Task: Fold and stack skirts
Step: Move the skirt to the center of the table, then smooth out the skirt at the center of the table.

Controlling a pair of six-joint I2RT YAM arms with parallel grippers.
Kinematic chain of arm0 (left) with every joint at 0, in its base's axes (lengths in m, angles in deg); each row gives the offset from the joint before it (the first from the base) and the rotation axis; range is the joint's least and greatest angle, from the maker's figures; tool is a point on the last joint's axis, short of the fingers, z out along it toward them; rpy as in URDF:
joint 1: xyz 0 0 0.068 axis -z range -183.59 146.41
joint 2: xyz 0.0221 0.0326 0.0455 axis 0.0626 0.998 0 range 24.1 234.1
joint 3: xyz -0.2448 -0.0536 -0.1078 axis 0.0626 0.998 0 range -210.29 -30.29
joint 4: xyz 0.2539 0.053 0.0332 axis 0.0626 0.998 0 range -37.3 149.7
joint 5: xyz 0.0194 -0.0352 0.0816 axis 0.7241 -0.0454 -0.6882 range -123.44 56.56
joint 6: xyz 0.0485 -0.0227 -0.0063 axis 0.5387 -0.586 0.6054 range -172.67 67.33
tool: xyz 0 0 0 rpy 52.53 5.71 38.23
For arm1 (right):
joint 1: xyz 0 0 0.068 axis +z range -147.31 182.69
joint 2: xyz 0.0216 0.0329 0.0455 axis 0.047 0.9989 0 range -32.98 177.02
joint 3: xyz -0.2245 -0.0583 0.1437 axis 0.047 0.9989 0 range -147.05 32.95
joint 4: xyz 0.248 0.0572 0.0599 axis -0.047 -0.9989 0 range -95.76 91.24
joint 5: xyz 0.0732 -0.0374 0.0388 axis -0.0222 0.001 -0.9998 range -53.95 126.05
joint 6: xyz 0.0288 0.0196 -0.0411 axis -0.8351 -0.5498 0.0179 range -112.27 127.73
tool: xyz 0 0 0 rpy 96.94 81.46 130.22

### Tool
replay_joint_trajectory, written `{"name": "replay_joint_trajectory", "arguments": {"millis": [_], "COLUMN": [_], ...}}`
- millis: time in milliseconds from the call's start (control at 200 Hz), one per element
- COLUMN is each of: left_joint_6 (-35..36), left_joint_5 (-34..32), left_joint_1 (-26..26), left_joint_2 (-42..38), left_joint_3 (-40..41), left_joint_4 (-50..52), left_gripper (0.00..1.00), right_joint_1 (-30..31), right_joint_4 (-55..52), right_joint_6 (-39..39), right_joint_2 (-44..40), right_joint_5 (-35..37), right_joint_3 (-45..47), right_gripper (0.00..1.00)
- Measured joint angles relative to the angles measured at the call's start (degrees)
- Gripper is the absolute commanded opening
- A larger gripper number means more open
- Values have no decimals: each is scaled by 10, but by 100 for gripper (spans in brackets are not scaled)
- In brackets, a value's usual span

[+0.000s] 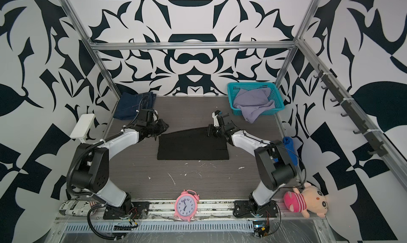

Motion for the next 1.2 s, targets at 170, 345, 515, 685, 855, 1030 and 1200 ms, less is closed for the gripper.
{"name": "replay_joint_trajectory", "arguments": {"millis": [170,345,515,685,855,1030,1200], "left_joint_6": [6,6,7,9,0,-25,-56], "left_joint_5": [17,38,40,24,1,5,17], "left_joint_1": [-18,-55,-68,-67,-62,-44,-15], "left_joint_2": [92,121,125,80,-88,-201,-212], "left_joint_3": [0,-4,-7,-5,50,151,272], "left_joint_4": [-38,-73,-74,-47,-58,-85,-87], "left_gripper": [17,17,23,28,26,18,14], "right_joint_1": [-9,-22,-26,-26,-26,-26,-26], "right_joint_4": [30,67,56,10,-11,-26,-54], "right_joint_6": [-13,-31,-33,-23,-7,7,12], "right_joint_2": [99,139,134,74,-22,-95,-129], "right_joint_5": [1,-7,-8,-14,-27,-56,-76], "right_joint_3": [-24,-33,-42,-51,-48,34,143], "right_gripper": [14,14,15,18,21,23,24]}}
